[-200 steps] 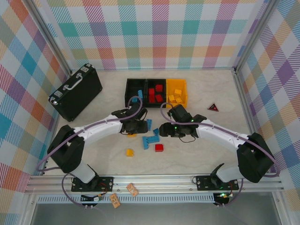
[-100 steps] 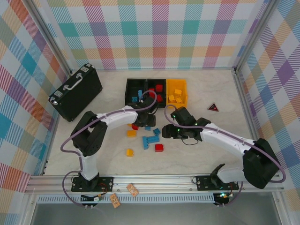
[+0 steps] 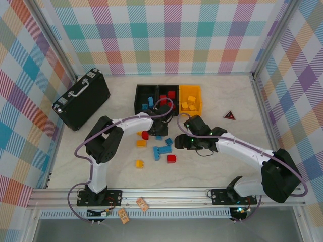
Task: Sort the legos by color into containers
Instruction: Pick up the lego from the center of the table, then place the lego in the container.
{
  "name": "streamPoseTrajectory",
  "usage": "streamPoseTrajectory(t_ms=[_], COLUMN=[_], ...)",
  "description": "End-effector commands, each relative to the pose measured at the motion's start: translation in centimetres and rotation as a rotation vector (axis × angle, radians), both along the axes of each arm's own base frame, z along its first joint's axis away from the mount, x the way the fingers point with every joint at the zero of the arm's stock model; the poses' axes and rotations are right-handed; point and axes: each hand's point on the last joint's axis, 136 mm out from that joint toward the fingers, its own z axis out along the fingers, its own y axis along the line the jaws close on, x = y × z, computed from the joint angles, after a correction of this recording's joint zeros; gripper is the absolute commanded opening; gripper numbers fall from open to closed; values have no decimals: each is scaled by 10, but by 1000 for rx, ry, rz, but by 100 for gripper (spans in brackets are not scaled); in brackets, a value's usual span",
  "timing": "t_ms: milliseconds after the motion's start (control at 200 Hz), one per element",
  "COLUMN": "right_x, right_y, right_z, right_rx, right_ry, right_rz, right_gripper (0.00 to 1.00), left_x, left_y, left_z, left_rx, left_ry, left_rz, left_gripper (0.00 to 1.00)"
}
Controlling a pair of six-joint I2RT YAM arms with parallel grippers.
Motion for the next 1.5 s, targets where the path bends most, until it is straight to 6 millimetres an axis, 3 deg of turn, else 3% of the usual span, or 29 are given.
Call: streamPoseTrajectory(t_ms=[0, 230, 460, 625, 820, 1110, 1495], right_x=[0, 5, 16, 26, 31, 34, 59], right_y=[-1, 7, 19, 31, 40, 40, 58], right_z=[4, 17, 32, 43, 48, 48, 60], right_rx=[-2, 32, 67, 98, 114, 109, 124], right_ry=[-15, -37, -69, -85, -87, -91, -123], right_rz=[-2, 12, 29, 45, 59, 53, 68], right_gripper=[62, 62, 62, 62, 62, 62, 62], left_x=[-1, 2, 16, 41, 83, 141, 182], left_y=[-1, 5, 26, 48, 70, 78, 79], left_z=[16, 54, 85, 109, 125, 119, 89], left_rx=[14, -17, -13, -8, 4, 55, 101], left_ry=[-21, -81, -132, -175, -214, -217, -205], left_rz=[-14, -8, 24, 62, 104, 117, 147], left_gripper=[27, 25, 25, 25, 25, 26, 26])
